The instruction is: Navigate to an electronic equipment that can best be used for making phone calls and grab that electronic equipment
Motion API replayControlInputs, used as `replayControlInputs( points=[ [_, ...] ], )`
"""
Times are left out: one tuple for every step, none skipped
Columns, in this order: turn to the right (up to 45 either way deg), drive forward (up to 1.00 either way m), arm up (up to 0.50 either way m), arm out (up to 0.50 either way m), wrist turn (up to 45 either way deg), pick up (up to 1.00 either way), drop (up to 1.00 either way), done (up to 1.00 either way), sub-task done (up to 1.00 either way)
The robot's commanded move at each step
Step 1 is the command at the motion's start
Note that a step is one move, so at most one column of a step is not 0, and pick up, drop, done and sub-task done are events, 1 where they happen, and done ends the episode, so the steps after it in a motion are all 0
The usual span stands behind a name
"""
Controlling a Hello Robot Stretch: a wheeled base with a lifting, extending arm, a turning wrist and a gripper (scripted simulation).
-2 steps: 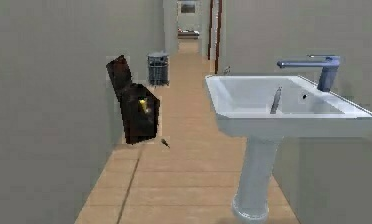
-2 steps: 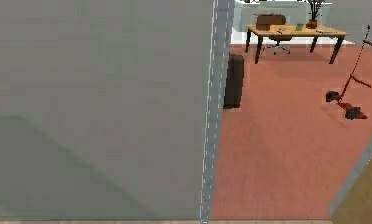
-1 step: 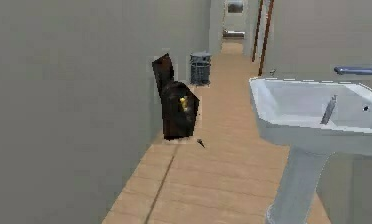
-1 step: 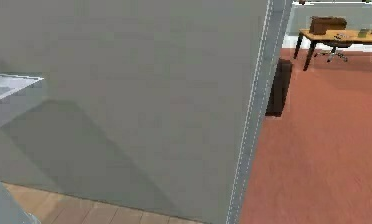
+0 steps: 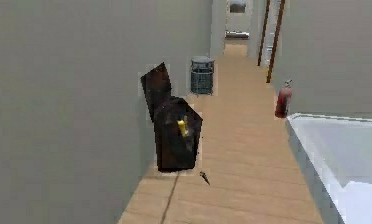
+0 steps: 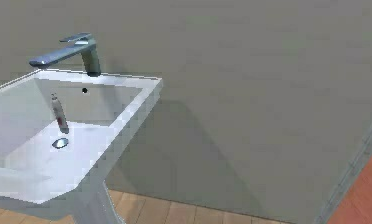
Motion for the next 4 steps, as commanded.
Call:
replayControlInputs(
  points=[
    [3.0,0.00,0.00,0.00,0.0,0.00,0.00,0.00,0.00],
    [-21.0,0.00,0.00,0.00,0.0,0.00,0.00,0.00,0.00],
    [0.0,0.15,0.00,0.00,0.0,0.00,0.00,0.00,0.00],
    [24.0,0.00,0.00,0.00,0.0,0.00,0.00,0.00,0.00]
  ],
)
